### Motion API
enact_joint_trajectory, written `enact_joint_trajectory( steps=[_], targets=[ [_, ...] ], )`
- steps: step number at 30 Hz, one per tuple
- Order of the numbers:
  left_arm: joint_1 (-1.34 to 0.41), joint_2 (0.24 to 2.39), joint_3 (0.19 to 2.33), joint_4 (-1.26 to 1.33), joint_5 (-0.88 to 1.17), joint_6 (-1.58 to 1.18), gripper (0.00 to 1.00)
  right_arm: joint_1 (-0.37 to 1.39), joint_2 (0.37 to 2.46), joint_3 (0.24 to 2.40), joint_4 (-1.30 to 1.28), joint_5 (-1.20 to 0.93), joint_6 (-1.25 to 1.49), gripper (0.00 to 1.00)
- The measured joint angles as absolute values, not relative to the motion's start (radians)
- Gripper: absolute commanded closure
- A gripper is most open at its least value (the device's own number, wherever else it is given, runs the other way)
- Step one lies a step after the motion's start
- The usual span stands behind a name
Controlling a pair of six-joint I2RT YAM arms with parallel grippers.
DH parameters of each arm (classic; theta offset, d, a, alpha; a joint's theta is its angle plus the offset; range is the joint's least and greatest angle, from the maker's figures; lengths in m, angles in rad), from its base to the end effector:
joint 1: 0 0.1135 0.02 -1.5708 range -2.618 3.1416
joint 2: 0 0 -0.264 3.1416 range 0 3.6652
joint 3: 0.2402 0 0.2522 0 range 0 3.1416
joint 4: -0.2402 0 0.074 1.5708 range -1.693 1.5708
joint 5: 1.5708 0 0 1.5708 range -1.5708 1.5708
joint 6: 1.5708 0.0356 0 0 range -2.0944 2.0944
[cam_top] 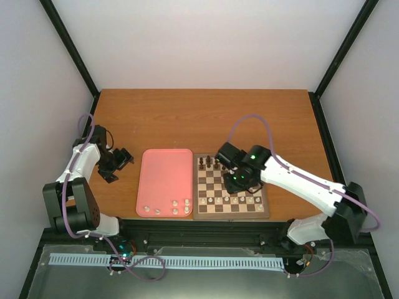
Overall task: Set up the chess pieces on the board
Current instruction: Place the chess piece on the chessboard.
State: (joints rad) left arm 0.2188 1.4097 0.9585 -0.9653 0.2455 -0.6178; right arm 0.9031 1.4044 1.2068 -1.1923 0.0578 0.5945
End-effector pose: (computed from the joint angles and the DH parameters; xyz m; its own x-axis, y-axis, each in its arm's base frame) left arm 0.2371 0.0439 0.2140 -0.6854 -0.7280 0.0138 -0.7006 0.6542 -0.2848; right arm 0.1551 0.1934 0.2768 -0.9401 -0.2891 -0.1809 -0.3030 0.9515 0.0537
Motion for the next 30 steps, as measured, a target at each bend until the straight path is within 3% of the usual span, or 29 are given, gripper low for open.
enact_joint_trajectory(
  steps=[8,30],
  targets=[
    [0.219,1.423,0.958,-0.965,0.248,-0.618,0.00,0.903,1.215,1.026,-1.237,-0.002,0.716,0.97],
    [0.219,1.423,0.958,-0.965,0.248,-0.618,0.00,0.835,1.211,0.778,-1.126,0.010,0.870,0.97]
  ],
)
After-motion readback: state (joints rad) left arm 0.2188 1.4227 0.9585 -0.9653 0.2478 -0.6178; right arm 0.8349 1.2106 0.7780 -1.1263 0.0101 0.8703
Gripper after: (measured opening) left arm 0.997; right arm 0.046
